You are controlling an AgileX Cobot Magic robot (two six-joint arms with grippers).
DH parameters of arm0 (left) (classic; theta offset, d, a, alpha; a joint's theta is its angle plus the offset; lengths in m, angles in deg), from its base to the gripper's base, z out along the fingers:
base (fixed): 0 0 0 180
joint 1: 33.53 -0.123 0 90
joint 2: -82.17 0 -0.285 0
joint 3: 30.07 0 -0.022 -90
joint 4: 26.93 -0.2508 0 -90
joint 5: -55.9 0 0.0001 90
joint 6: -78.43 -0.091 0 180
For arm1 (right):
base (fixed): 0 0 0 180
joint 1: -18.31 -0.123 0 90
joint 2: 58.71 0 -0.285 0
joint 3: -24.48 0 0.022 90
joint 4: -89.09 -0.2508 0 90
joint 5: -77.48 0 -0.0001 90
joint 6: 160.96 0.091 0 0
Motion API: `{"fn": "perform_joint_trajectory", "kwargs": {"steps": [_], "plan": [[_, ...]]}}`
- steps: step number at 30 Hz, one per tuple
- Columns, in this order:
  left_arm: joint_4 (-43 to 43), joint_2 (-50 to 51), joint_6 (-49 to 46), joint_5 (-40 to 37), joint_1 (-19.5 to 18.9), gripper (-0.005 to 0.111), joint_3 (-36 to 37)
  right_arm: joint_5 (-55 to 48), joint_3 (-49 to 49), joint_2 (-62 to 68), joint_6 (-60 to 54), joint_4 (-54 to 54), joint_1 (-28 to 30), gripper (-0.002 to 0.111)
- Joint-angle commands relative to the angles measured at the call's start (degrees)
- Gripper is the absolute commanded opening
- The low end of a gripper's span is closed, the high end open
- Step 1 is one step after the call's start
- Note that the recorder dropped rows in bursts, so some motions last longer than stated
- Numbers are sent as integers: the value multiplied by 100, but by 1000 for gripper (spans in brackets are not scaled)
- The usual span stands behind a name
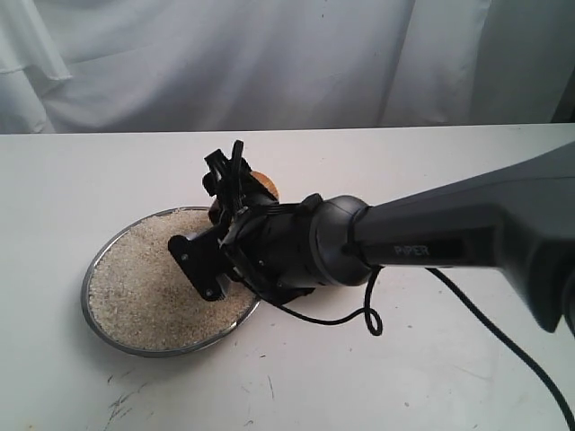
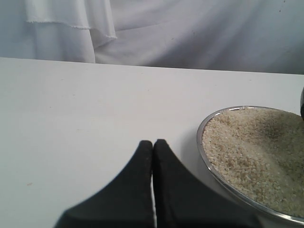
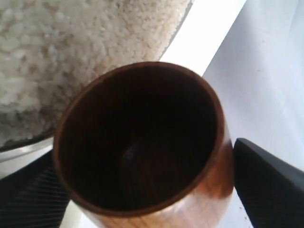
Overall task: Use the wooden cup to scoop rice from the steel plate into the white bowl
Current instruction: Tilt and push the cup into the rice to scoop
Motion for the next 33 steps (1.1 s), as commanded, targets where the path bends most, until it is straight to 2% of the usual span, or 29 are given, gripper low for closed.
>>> {"fn": "perform_joint_trajectory", "kwargs": {"steps": [1, 14, 17, 22, 26, 33], "plan": [[9, -24, 1, 40, -11, 0, 28, -94, -24, -47, -292, -161, -28, 0], [9, -24, 1, 40, -11, 0, 28, -103, -24, 162, -843, -622, -238, 0], [9, -24, 1, 40, -11, 0, 28, -77, -24, 162, -1571, -1257, -293, 0], [9, -24, 1, 40, -11, 0, 28, 70, -35, 138, -2026, -2142, -307, 0], [9, -24, 1, 40, -11, 0, 28, 96, -111, 130, -2122, -2398, -322, 0], [9, -24, 1, 40, -11, 0, 28, 224, -416, 136, -3594, -3736, -322, 0]]}}
